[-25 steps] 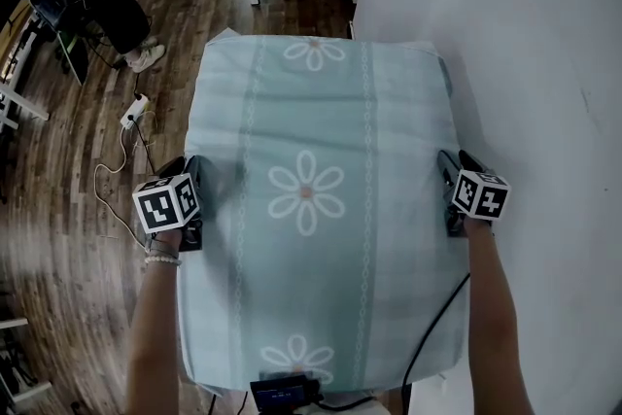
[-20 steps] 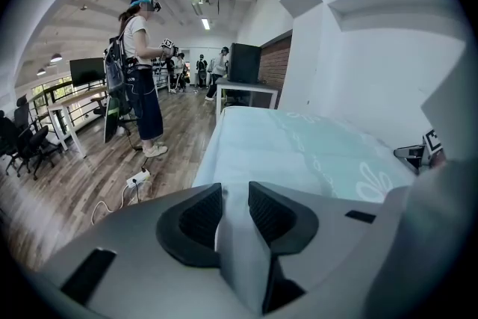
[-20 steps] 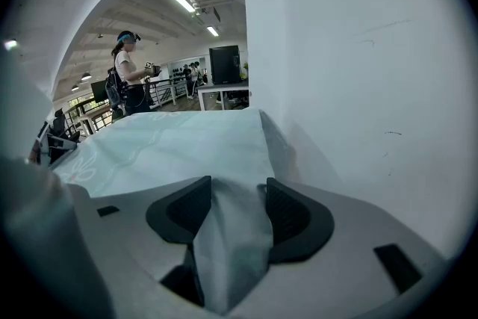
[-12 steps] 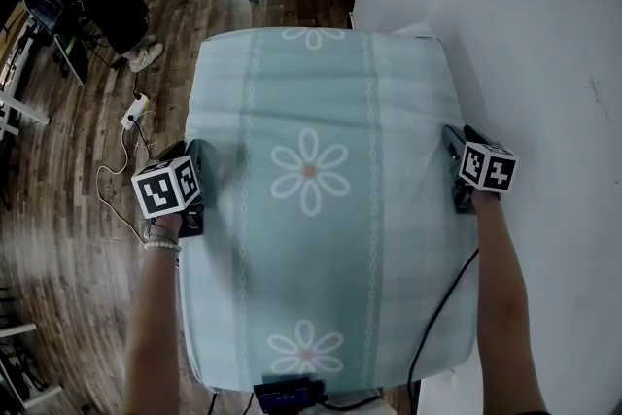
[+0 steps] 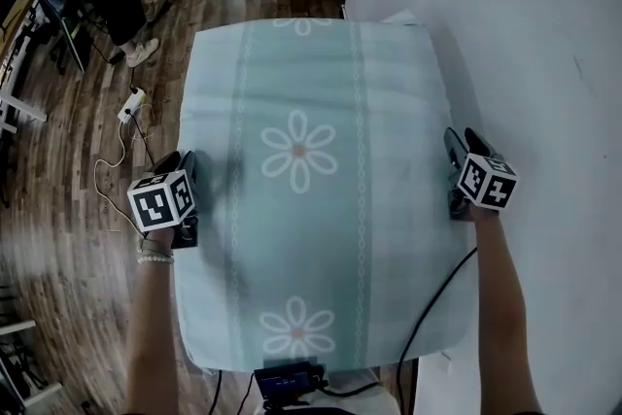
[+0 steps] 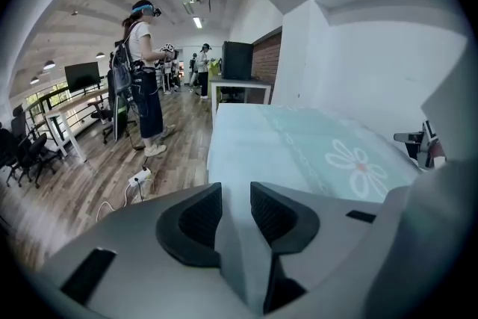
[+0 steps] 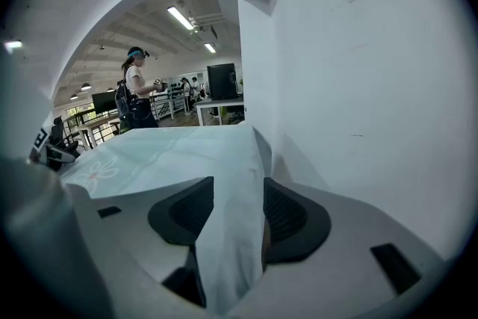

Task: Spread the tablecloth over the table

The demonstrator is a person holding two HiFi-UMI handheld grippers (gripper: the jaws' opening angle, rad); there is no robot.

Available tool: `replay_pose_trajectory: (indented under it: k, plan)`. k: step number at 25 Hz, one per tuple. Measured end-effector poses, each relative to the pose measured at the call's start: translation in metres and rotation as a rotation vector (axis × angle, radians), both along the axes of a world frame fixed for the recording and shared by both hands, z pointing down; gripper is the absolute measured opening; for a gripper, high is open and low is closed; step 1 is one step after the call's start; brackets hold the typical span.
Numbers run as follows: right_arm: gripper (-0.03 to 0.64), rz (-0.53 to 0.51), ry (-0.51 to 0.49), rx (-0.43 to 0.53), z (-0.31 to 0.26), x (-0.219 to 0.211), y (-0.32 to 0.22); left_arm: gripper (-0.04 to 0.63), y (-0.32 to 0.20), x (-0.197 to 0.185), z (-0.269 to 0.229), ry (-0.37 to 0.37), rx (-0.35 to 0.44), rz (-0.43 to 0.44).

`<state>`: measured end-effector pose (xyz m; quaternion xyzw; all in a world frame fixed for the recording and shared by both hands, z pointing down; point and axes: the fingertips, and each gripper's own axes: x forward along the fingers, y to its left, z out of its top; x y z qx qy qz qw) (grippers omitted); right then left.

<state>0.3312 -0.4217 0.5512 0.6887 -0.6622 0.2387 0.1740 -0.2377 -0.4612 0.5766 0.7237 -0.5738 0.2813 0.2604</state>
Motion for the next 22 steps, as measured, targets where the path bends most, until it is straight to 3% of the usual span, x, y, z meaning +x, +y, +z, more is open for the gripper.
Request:
replay_pose_trajectory:
  k: [6, 10, 16, 19, 22]
  plan:
    - [0.181, -0.05, 0.044, 0.056, -0.029, -0.01, 0.065, 0.121, 0.069, -0.012, -0.01, -0.013, 0.012, -0.058]
    - [0.096, -0.079, 0.101, 0.128, -0.066, -0.02, 0.095, 0.075, 0.098, -0.003, -0.06, -0.067, 0.155, -0.027]
    - [0.061, -0.115, 0.101, 0.263, -0.128, -0.047, 0.141, 0.036, 0.143, 0.038, -0.153, -0.152, 0.396, 0.074]
    - [0.049, -0.138, 0.106, 0.316, -0.151, -0.065, 0.171, 0.024, 0.176, 0.064, -0.183, -0.156, 0.466, 0.154]
    - [0.049, -0.134, 0.123, 0.358, -0.175, -0.072, 0.197, 0.017, 0.206, 0.091, -0.209, -0.099, 0.516, 0.207]
